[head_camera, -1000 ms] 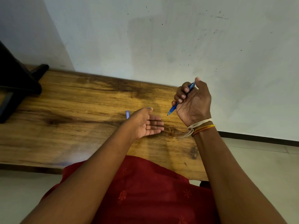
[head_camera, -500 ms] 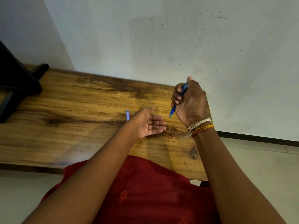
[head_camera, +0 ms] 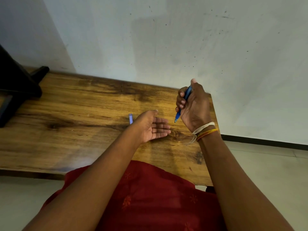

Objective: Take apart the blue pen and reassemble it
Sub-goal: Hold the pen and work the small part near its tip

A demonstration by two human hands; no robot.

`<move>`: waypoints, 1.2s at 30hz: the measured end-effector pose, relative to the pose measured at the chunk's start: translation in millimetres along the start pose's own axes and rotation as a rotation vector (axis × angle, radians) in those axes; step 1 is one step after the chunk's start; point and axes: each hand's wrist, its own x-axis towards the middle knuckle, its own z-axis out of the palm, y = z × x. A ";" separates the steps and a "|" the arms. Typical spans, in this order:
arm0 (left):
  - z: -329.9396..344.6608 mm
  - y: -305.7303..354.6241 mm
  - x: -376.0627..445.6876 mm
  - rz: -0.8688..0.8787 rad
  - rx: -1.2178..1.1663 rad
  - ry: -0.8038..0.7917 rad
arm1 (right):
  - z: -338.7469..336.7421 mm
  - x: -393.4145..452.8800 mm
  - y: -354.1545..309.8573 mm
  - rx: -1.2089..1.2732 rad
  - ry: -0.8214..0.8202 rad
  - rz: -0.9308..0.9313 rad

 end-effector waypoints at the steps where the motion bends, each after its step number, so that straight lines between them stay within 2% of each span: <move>1: -0.2 -0.2 -0.3 0.004 0.007 -0.007 | 0.2 -0.4 0.5 -0.002 -0.002 0.007; 11: 1.6 -0.2 -3.2 0.129 0.068 -0.030 | 1.4 -1.2 2.6 0.033 -0.023 0.034; 19: 2.1 -0.5 -0.9 0.390 0.396 0.076 | 1.4 -1.7 3.3 0.047 -0.067 0.072; 22: 1.9 2.4 -2.1 0.359 0.454 0.044 | 0.6 -1.2 3.4 0.047 -0.062 0.070; 26: 2.8 7.0 -3.4 0.311 0.337 0.094 | -0.6 -0.3 3.0 0.053 -0.058 0.059; 36: 12.5 2.6 -0.6 0.262 0.307 0.101 | -12.5 -2.4 -5.5 0.059 -0.034 0.048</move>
